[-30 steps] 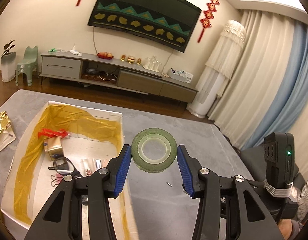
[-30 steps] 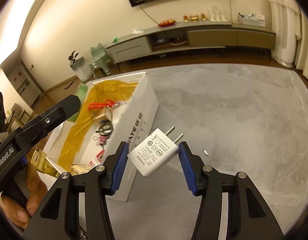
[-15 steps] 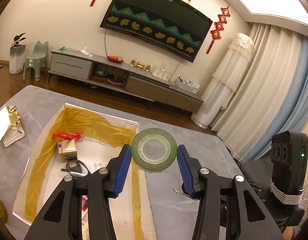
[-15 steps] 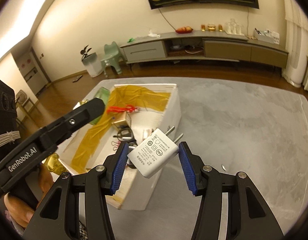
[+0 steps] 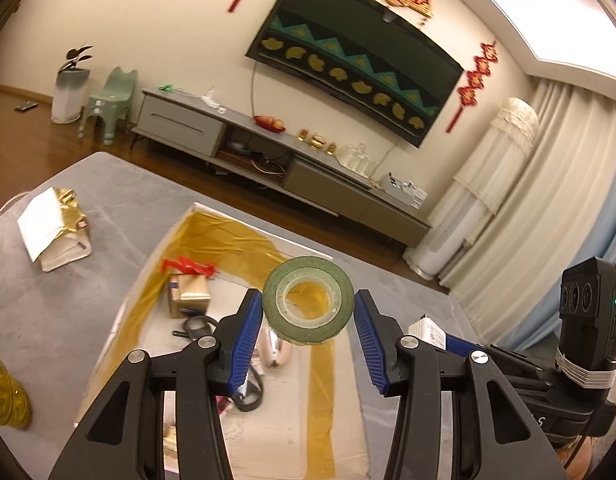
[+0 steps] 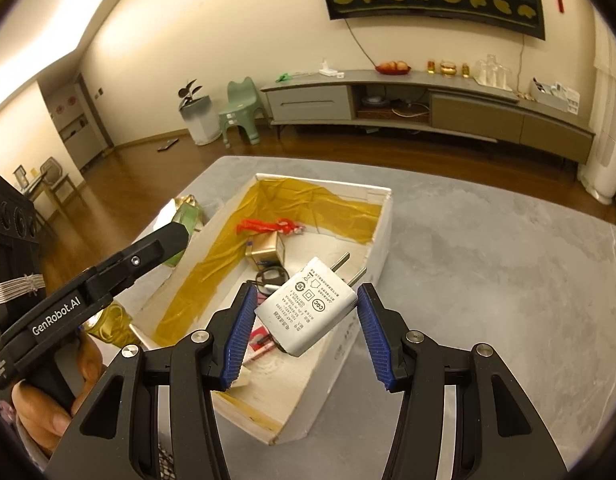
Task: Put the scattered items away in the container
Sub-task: 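Carry the white charger in the right tool and green tape in the left tool over the box, then open both tools to drop the charger and tape into the box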
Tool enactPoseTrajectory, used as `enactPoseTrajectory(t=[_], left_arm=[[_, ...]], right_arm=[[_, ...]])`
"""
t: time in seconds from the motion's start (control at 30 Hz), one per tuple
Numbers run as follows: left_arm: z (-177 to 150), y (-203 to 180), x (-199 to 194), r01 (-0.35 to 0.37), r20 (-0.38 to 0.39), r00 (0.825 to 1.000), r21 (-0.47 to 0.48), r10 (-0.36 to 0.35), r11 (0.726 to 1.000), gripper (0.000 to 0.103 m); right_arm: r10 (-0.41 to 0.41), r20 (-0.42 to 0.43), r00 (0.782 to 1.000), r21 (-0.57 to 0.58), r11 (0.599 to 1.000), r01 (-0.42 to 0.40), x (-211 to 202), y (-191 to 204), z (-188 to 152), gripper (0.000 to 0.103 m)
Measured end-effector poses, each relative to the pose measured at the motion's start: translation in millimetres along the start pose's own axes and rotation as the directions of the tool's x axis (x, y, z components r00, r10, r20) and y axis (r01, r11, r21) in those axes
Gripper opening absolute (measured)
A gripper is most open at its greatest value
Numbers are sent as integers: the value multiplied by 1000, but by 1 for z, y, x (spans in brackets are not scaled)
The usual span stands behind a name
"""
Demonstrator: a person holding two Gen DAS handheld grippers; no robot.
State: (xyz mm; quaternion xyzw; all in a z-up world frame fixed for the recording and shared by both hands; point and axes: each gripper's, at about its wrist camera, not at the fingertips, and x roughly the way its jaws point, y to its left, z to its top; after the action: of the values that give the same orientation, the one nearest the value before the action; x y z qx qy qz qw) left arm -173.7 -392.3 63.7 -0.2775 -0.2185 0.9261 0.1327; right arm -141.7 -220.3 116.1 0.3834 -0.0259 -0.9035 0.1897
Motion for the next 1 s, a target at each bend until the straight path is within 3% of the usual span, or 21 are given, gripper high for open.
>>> enactPoseTrajectory(t=[0.37, 0.57, 0.83, 1.0], left_arm=[[3, 27, 1, -65, -5, 998, -57, 65, 996, 49], [1, 37, 7, -94, -42, 995, -71, 91, 993, 49], [-15, 11, 28, -25, -129, 991, 7, 26, 1000, 49], [-34, -5, 52, 19, -239, 971, 22, -13, 1000, 49]], right_arm=[[13, -41, 999, -102, 995, -17, 35, 22, 23, 55], [8, -84, 996, -107, 994, -17, 65, 16, 36, 55], [-29, -125, 992, -115, 993, 14, 104, -5, 60, 55], [-15, -164, 986, -113, 994, -3, 127, -15, 72, 55]])
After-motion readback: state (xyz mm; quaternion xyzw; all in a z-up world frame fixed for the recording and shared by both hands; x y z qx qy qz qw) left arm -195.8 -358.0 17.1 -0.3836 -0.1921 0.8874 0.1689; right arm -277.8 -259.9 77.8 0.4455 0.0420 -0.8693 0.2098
